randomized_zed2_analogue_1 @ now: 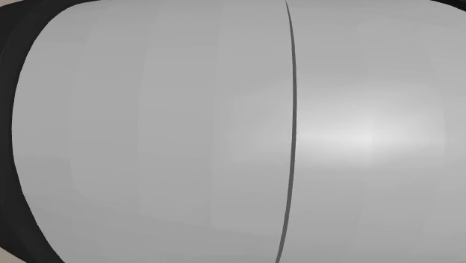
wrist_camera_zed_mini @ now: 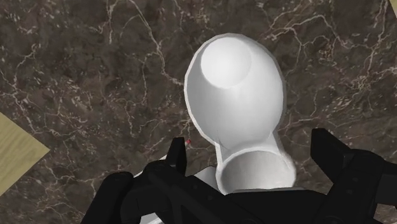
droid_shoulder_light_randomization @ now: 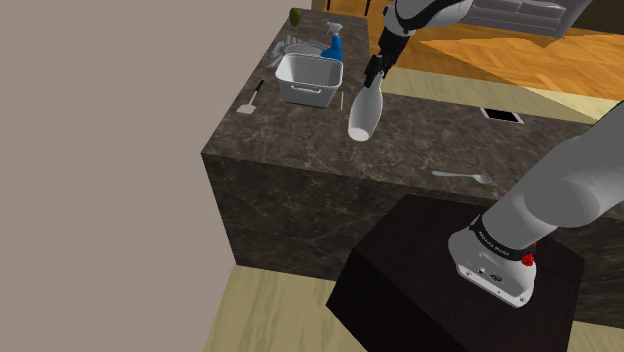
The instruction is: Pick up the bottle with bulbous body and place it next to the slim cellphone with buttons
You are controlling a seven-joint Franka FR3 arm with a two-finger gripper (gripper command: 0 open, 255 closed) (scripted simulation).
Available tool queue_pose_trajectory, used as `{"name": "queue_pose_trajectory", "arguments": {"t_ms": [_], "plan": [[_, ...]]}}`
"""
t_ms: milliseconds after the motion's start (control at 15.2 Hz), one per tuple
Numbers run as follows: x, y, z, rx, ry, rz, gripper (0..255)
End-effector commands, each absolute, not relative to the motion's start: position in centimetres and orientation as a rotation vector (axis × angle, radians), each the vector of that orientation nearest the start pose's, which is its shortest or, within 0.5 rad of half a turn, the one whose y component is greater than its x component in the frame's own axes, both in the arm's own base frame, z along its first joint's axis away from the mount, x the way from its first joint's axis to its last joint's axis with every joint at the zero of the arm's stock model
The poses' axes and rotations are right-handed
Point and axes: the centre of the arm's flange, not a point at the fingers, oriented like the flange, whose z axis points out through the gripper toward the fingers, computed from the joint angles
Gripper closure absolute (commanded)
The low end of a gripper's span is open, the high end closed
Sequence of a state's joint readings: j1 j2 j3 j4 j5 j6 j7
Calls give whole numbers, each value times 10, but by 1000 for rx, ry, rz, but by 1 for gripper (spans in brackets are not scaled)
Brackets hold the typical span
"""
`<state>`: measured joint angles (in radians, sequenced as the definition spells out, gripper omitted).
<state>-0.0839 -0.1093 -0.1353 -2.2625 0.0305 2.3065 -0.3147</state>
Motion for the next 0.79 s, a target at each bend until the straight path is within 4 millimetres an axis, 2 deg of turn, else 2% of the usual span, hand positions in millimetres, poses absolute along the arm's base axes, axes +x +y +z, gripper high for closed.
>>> {"name": "queue_pose_trajectory", "arguments": {"t_ms": [0,198,264,726], "plan": [[505,-113,421,-3132,-120,-247,0],[505,-113,421,-3132,-120,-247,0],[505,-113,421,-3132,-120,-247,255],[505,-113,421,-3132,-120,-247,255]]}}
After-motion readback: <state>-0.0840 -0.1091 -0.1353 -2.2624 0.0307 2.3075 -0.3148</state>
